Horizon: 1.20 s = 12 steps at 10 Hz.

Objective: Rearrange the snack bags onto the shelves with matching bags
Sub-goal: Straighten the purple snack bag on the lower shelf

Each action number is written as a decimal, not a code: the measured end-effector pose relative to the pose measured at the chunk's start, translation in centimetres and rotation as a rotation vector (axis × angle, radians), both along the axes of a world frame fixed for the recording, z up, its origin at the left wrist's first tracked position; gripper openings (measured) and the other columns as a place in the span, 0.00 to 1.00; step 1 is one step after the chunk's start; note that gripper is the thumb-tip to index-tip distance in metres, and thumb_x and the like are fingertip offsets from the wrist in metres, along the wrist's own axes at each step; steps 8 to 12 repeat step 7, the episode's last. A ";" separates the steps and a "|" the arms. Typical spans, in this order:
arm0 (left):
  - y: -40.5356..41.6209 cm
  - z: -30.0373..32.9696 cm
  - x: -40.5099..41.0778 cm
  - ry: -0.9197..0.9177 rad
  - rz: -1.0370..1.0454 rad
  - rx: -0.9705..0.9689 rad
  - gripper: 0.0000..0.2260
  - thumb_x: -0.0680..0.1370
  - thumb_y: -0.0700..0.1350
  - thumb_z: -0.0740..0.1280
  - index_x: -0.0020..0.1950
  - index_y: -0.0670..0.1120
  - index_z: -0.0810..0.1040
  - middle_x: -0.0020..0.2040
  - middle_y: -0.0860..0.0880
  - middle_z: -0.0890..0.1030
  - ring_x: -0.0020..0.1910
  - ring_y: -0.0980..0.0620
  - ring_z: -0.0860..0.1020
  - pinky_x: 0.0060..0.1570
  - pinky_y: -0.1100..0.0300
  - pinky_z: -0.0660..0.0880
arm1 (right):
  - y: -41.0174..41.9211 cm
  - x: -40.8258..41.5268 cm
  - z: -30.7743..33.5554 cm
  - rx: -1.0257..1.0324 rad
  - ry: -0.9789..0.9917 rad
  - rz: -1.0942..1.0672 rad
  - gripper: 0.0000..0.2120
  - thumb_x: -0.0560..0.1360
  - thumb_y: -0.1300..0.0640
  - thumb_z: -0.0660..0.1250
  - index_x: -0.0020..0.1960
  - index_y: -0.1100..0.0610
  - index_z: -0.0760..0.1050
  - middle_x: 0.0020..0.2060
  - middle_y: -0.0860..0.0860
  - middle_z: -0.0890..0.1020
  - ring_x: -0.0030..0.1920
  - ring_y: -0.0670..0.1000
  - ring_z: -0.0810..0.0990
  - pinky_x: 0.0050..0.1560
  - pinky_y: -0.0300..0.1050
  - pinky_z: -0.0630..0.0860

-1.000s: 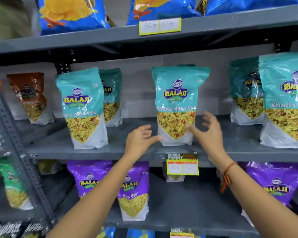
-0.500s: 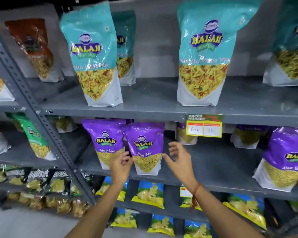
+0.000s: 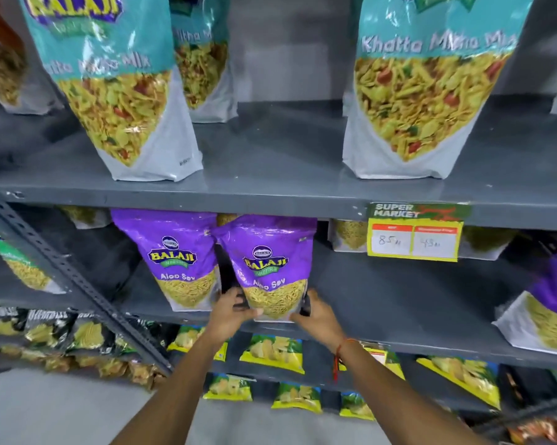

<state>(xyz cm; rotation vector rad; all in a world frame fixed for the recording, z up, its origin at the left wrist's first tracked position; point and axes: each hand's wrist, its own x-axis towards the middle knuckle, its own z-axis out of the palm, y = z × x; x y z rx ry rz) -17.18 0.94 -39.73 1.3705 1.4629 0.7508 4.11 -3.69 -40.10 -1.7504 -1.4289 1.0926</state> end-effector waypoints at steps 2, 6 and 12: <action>-0.7 -0.1 5.8 0.007 -0.091 0.022 0.25 0.57 0.47 0.79 0.50 0.44 0.78 0.45 0.42 0.83 0.43 0.48 0.82 0.41 0.70 0.77 | -1.9 5.6 -0.7 0.009 0.050 -0.151 0.21 0.62 0.52 0.76 0.51 0.43 0.71 0.54 0.53 0.84 0.53 0.52 0.84 0.58 0.56 0.79; -2.2 -1.1 13.8 0.091 -0.217 0.094 0.22 0.63 0.50 0.79 0.54 0.47 0.80 0.48 0.49 0.86 0.45 0.55 0.84 0.50 0.57 0.80 | -4.9 13.5 0.9 -0.033 0.016 -0.258 0.26 0.66 0.58 0.78 0.60 0.50 0.71 0.51 0.50 0.81 0.52 0.54 0.81 0.57 0.51 0.78; -2.9 -1.2 13.5 0.079 -0.201 0.096 0.19 0.66 0.49 0.78 0.54 0.47 0.81 0.49 0.47 0.87 0.47 0.54 0.84 0.53 0.56 0.80 | -5.1 13.0 0.7 -0.013 0.049 -0.258 0.25 0.66 0.57 0.78 0.58 0.49 0.69 0.53 0.51 0.81 0.53 0.54 0.81 0.58 0.55 0.78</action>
